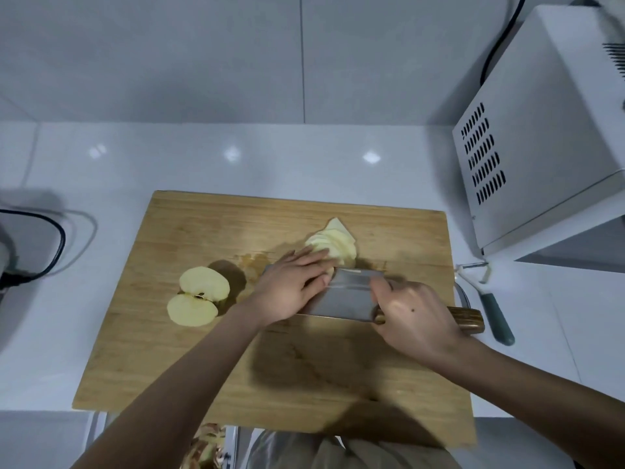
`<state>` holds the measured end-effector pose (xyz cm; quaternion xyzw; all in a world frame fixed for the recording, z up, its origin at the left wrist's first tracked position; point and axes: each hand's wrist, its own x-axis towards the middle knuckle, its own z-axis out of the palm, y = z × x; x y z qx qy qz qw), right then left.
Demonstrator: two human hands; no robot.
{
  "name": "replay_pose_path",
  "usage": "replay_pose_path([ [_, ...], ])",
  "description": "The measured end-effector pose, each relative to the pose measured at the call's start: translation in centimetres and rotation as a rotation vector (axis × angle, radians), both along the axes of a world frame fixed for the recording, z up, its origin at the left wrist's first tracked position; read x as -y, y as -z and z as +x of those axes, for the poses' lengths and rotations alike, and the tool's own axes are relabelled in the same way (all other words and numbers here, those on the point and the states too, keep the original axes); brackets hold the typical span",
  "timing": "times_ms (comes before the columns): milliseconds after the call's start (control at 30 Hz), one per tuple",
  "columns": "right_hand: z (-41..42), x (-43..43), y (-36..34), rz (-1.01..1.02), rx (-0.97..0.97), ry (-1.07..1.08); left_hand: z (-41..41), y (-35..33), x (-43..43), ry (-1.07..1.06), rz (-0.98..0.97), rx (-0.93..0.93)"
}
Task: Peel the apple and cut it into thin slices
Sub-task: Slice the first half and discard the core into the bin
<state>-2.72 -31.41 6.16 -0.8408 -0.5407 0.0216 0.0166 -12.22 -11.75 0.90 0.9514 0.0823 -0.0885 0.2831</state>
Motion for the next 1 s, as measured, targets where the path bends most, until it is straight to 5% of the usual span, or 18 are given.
replay_pose_path([
  [467,3.6,5.0,-3.1,0.013,0.069,-0.030,0.4,2.8,-2.1,-0.283,-0.407,0.006],
  [567,4.5,5.7,-4.1,0.021,-0.075,0.082,-0.3,1.8,-1.7,-0.438,-0.666,0.025],
  [667,5.2,5.6,-4.8,0.099,-0.528,0.358,-0.2,0.3,-0.8,-0.697,-0.962,0.077],
  [767,5.2,4.6,-4.8,0.239,-0.956,0.514,-0.1,-0.4,-0.4,-0.983,-0.804,0.132],
  [1000,2.9,-0.3,-4.5,0.374,-1.335,0.646,-3.4,-2.2,-1.1,-1.159,-0.373,0.300],
])
